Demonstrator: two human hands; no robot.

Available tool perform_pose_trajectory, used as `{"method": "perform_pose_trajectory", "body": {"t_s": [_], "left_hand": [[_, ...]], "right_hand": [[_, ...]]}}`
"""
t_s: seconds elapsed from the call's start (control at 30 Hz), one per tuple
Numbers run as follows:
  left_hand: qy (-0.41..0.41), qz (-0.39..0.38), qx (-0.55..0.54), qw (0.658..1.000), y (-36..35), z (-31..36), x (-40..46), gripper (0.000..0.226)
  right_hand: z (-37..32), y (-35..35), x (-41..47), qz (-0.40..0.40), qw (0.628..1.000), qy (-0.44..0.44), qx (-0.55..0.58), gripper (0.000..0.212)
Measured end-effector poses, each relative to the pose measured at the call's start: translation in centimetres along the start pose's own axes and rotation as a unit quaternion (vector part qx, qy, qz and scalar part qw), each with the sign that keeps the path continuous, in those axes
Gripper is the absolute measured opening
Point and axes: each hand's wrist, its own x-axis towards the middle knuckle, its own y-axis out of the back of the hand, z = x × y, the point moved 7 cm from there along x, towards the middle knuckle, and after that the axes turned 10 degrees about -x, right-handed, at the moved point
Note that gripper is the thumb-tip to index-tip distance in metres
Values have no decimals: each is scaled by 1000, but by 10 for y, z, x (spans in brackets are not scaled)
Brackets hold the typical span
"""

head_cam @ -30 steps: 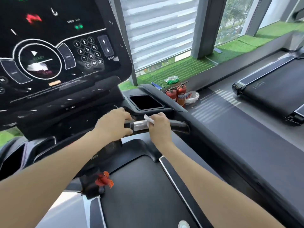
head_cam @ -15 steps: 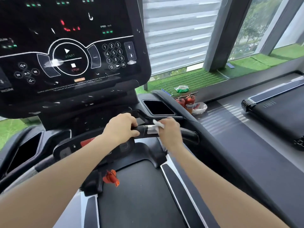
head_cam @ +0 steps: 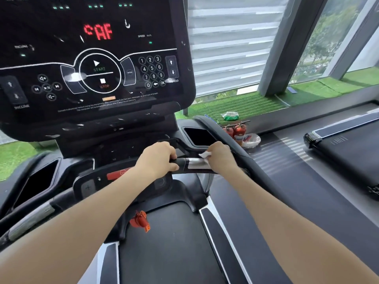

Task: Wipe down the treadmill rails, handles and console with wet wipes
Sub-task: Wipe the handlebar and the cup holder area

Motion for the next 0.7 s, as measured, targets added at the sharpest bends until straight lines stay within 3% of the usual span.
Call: {"method": "perform_pose_trajectory", "body": {"t_s": [0.07, 0.17, 0.33, 0.57, 0.7], "left_hand": [[0, 0, -2, 1000, 0, 0, 0, 32], [1, 2, -2, 1000, 0, -1, 1, 32], [-2, 3, 11, 1000, -1, 1, 0, 32], [-8, 5, 13, 1000, 0, 1, -1, 32], [-7, 1, 15, 1000, -1, 1, 0, 32]], "right_hand": [[12, 6, 3, 10, 999, -27, -15, 10], [-5, 4, 1, 6, 999, -11, -30, 21], [-44, -7, -7, -12, 998, 56, -7, 18], [21, 9, 1, 21, 996, -45, -69, 18], [-22, 3, -10, 37, 998, 21, -46, 19]]}}
